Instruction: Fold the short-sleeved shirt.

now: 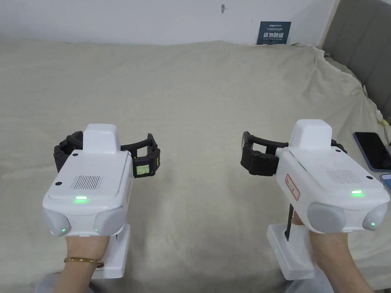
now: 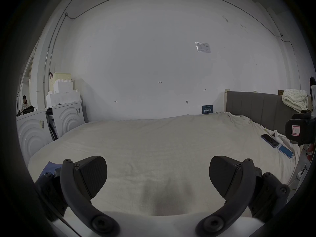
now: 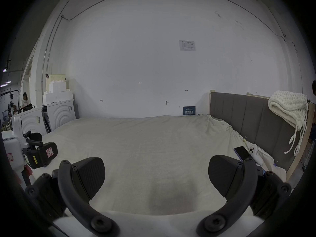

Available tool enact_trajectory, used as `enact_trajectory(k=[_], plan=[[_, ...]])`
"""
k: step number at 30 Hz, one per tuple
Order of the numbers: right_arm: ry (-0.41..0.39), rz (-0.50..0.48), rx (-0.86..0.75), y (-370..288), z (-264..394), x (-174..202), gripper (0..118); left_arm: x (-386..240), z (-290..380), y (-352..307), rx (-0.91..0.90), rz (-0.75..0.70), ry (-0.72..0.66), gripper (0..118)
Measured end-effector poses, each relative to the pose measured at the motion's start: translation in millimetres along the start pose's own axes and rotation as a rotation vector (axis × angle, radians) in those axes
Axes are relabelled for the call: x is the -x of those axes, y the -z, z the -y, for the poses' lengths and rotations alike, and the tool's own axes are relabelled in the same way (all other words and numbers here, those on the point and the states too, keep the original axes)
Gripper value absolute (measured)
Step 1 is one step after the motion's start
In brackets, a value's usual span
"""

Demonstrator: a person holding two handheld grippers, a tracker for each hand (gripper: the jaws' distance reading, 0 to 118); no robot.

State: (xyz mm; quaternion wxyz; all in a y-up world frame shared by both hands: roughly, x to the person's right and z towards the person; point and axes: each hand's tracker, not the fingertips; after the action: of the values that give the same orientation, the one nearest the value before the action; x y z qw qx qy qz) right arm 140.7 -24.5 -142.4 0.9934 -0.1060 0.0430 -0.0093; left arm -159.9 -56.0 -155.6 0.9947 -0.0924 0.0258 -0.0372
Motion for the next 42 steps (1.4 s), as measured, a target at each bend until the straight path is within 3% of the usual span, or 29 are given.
enact_trajectory(k=[42], plan=[[-0.007,0.005,-0.013,0,3,-5,118,-3,0,-1,-0.004,0.013,0.008,118]])
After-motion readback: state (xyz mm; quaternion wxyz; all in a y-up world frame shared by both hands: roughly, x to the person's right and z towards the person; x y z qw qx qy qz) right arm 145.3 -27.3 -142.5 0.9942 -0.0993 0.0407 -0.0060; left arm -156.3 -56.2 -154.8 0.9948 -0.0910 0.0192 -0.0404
